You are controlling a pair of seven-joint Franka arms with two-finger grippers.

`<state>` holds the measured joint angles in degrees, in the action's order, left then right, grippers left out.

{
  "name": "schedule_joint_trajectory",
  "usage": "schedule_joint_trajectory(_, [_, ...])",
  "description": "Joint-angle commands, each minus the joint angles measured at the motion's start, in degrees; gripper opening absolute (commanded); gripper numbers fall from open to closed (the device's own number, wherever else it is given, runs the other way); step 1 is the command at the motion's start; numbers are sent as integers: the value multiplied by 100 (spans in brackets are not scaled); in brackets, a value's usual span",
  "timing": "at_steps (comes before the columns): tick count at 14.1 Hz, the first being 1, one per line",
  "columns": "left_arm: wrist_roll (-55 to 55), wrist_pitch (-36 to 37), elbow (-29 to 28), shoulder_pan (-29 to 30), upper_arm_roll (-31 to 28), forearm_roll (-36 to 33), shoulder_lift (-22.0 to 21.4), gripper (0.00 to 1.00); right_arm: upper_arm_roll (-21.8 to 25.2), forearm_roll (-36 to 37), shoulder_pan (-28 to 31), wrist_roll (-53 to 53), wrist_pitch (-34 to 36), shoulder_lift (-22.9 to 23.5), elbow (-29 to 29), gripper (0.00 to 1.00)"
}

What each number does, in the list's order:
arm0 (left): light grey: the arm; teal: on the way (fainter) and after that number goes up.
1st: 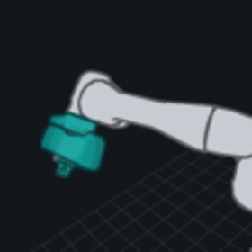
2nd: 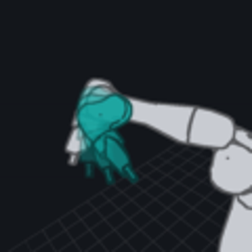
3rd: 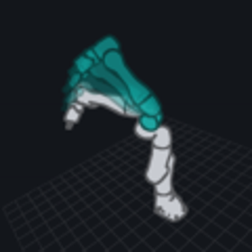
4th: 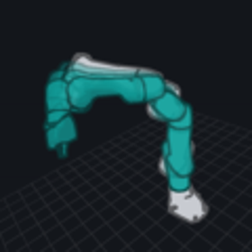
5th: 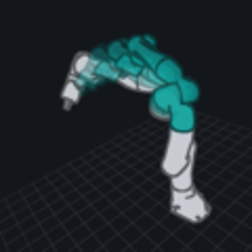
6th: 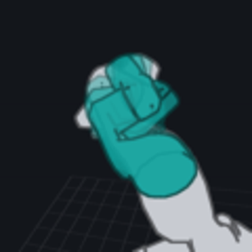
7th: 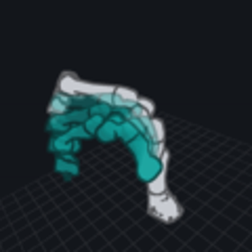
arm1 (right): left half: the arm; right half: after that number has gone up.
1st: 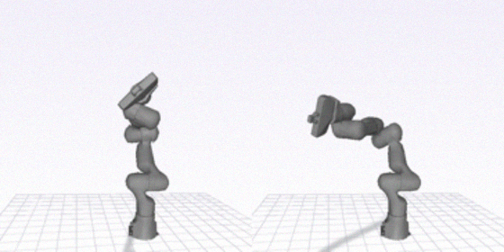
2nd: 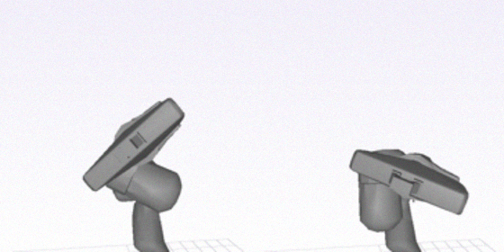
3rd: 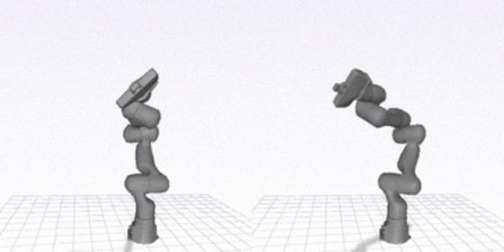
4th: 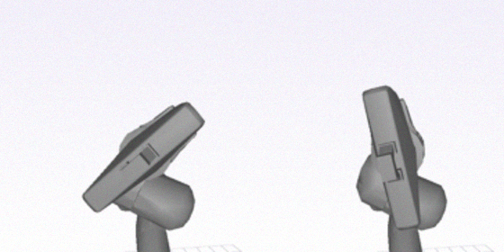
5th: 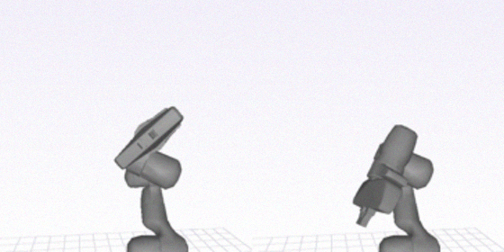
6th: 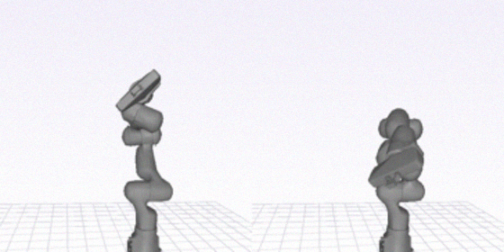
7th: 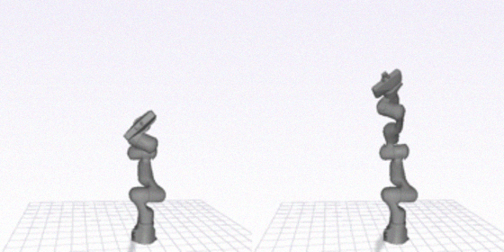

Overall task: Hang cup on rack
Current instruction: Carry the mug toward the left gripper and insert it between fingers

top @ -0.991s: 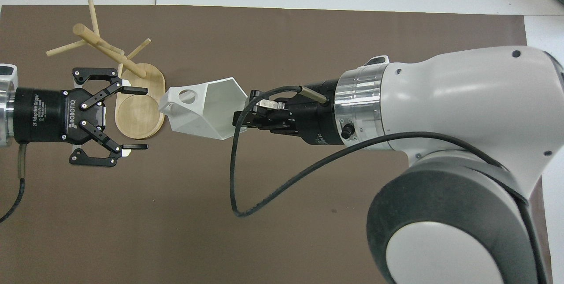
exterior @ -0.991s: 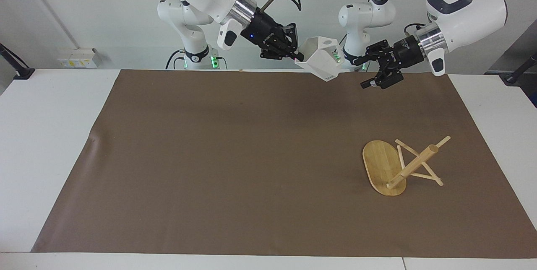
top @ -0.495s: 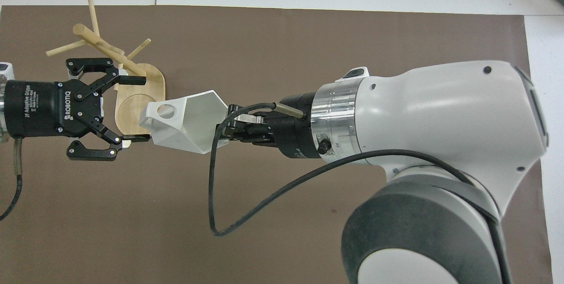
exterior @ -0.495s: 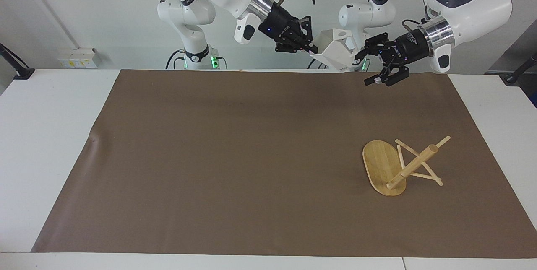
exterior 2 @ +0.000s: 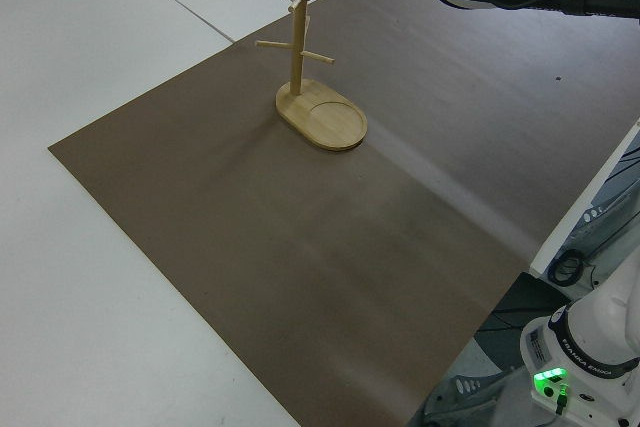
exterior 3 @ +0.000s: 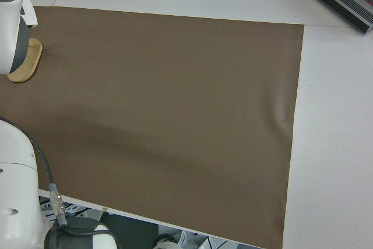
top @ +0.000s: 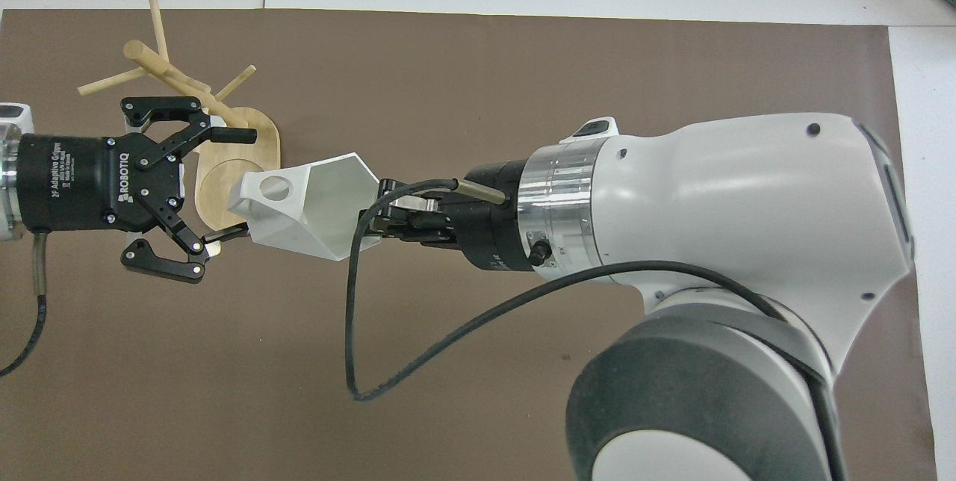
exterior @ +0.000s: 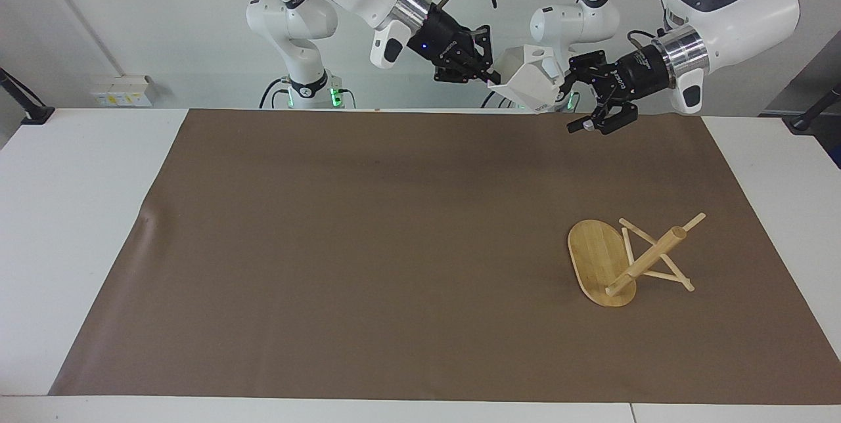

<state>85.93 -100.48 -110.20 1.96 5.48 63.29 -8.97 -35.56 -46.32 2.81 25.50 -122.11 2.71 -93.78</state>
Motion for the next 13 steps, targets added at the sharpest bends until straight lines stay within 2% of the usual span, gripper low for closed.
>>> schedule_joint_trajectory(1, [153,-7,86,-38,111,131,-8,100,-136,-158,18,69,-164,-33,-132,0])
schedule_joint_trajectory(13, [-217,599,-90,-29,94,-264,-122,100,-127,-158,35,60,-164,-16,-123,0])
